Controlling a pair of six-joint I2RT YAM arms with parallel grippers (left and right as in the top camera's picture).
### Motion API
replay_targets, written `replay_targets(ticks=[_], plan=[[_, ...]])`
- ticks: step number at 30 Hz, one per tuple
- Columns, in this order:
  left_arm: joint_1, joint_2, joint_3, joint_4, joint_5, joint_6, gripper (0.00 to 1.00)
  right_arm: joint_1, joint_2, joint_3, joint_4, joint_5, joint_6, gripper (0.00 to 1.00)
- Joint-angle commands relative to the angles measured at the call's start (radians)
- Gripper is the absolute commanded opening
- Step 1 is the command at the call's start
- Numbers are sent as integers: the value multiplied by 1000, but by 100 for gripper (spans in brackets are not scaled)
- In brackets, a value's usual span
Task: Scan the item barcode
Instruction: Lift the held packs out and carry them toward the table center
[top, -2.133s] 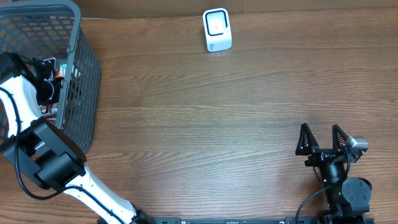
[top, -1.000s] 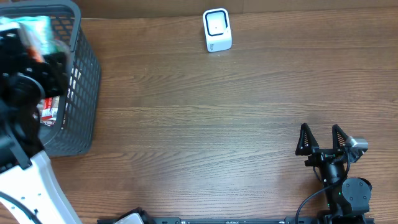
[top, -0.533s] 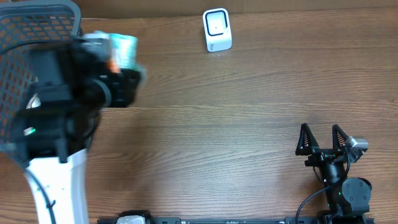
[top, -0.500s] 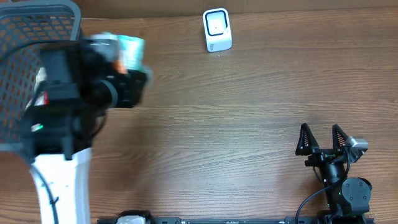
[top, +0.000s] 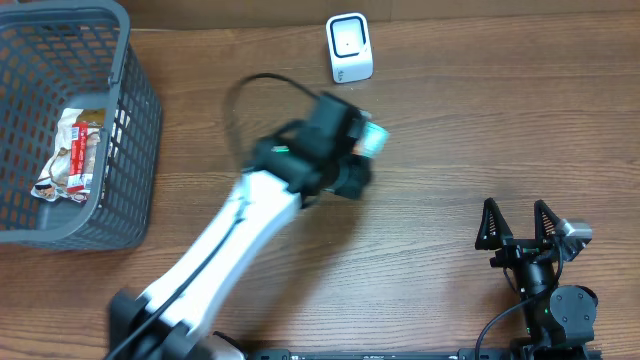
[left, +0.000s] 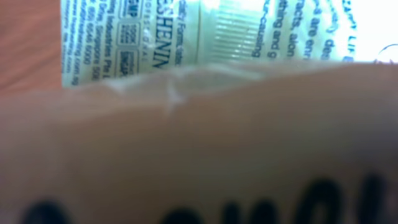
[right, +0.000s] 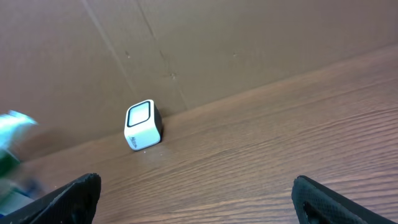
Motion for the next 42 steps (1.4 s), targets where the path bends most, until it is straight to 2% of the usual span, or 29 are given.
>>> replay_targets(ticks=[1,9,22,28,32,42], plan=[[-90,88,5,70,-16,-35,47,-5,-9,-10,7,-6,-3,100],[-214,261,5,229,-20,-51,46,-5,-9,-10,7,-6,-3,100],[-296,337,4,309,-62,-124,45,-5,-9,-10,7,-6,-3,100],[-313,369,5,323,-89,-138,61,-5,-9,-10,7,-6,-3,100],[-312,368,21,325,-86,-138,100,-5,-9,-10,7,-6,-3,100],[-304,291,176,219,-70,-97,100,-5,-9,-10,7,-6,-3,100]])
